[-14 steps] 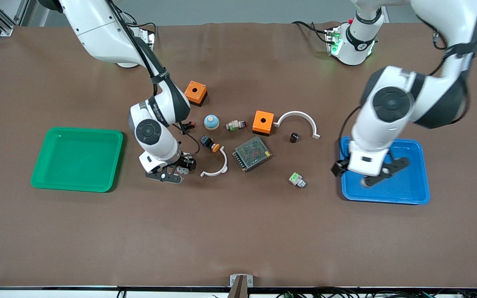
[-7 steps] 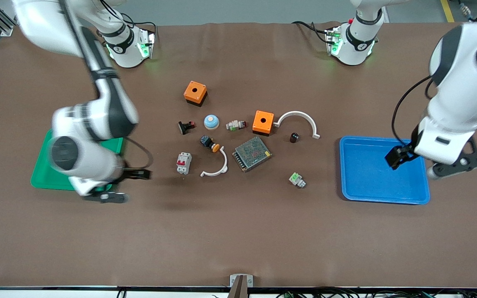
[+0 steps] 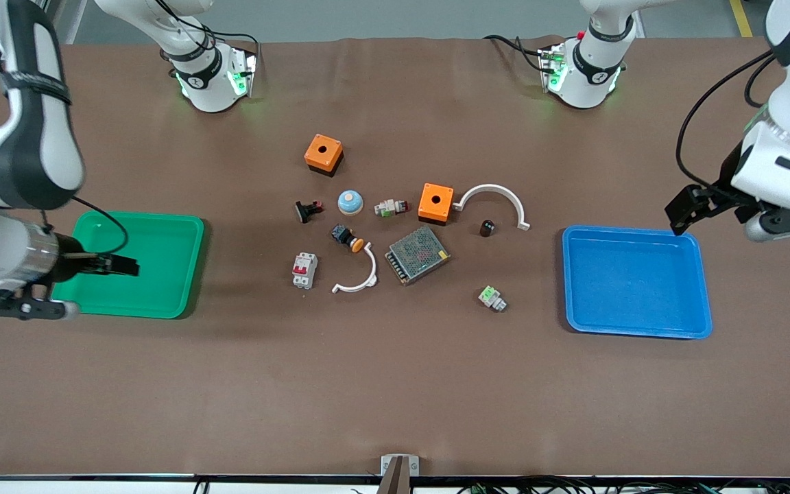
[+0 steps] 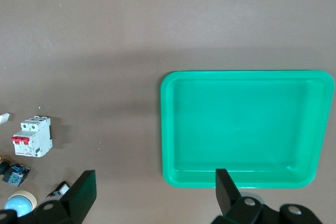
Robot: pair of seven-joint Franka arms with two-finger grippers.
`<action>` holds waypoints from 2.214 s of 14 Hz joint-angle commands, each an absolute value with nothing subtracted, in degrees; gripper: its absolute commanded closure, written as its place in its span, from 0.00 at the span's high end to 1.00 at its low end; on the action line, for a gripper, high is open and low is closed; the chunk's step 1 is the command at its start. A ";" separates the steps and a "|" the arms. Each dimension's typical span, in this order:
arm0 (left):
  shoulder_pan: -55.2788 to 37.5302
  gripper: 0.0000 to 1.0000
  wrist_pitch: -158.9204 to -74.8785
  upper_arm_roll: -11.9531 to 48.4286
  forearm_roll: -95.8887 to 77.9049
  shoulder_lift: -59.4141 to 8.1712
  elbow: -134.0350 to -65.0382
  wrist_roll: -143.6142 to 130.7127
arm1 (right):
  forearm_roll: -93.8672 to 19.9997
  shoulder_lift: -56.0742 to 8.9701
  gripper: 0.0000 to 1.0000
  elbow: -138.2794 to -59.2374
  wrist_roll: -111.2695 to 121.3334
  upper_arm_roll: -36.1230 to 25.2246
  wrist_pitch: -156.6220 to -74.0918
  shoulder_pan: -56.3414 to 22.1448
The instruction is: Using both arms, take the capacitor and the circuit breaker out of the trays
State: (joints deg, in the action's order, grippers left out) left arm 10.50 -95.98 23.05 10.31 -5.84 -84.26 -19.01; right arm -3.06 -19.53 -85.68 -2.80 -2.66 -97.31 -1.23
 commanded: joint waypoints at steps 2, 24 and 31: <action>5.19 1.00 -93.44 13.99 6.17 -1.59 -86.04 -9.23 | -2.46 -18.98 1.00 -83.25 -3.16 -1.49 -96.59 0.70; 2.02 1.00 -88.94 9.40 1.23 7.21 -94.75 -5.45 | -0.97 5.61 1.00 -102.20 -2.64 -1.41 -92.55 -0.44; 1.85 1.00 -89.91 9.84 1.23 7.12 -94.75 -5.62 | -0.97 11.51 1.00 -104.33 -2.46 -1.41 -91.58 -0.44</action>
